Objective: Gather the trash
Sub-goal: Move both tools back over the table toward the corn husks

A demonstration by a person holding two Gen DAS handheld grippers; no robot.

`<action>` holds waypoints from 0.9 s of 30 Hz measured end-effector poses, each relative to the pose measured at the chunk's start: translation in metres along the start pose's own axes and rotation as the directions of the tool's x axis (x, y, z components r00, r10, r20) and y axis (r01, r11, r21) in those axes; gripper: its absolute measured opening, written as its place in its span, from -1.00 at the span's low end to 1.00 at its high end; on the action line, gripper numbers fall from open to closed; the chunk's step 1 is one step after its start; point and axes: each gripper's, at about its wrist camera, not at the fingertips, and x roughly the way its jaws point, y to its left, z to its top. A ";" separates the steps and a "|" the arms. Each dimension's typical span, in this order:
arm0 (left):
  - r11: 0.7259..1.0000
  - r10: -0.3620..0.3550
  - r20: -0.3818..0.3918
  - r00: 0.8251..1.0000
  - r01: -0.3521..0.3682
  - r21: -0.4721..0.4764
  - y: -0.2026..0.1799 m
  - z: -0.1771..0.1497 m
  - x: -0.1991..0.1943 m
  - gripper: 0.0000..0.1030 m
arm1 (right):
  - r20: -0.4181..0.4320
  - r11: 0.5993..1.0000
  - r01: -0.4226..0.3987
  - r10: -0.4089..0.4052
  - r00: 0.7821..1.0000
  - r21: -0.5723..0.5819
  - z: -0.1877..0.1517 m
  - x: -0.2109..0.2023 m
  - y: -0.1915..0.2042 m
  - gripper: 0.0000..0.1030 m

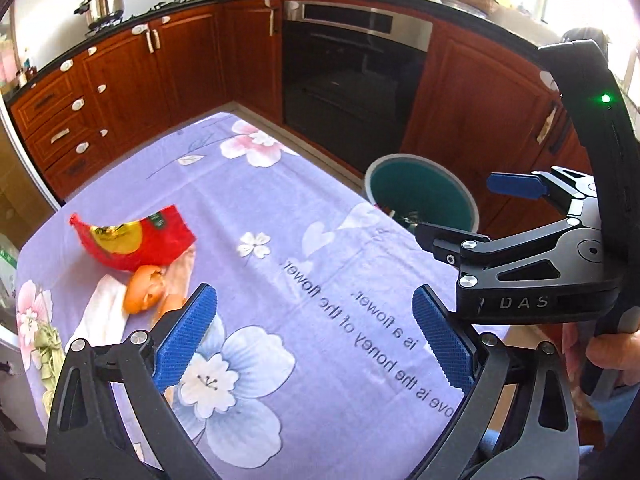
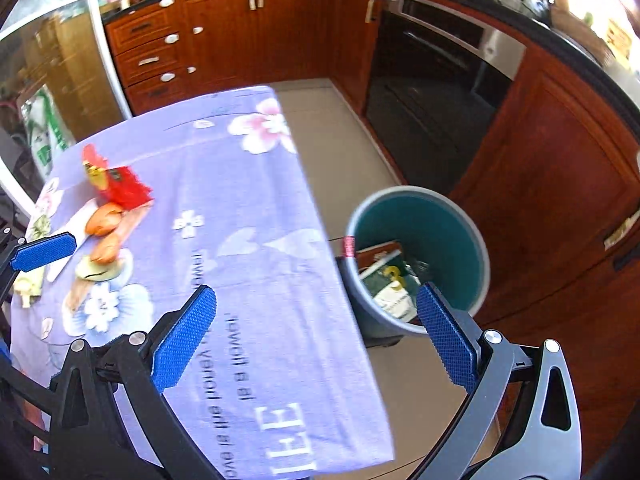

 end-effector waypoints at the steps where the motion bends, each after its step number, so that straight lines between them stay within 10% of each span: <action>1: 1.000 0.008 0.002 1.000 -0.008 -0.012 0.007 -0.004 -0.005 0.91 | 0.002 1.000 -0.005 0.005 1.000 -0.012 0.001 -0.002 0.009 0.87; 27: 0.940 0.170 -0.006 0.985 -0.164 -0.299 0.151 -0.114 -0.077 0.92 | -0.025 0.964 -0.137 0.135 0.991 -0.229 -0.001 -0.018 0.167 0.87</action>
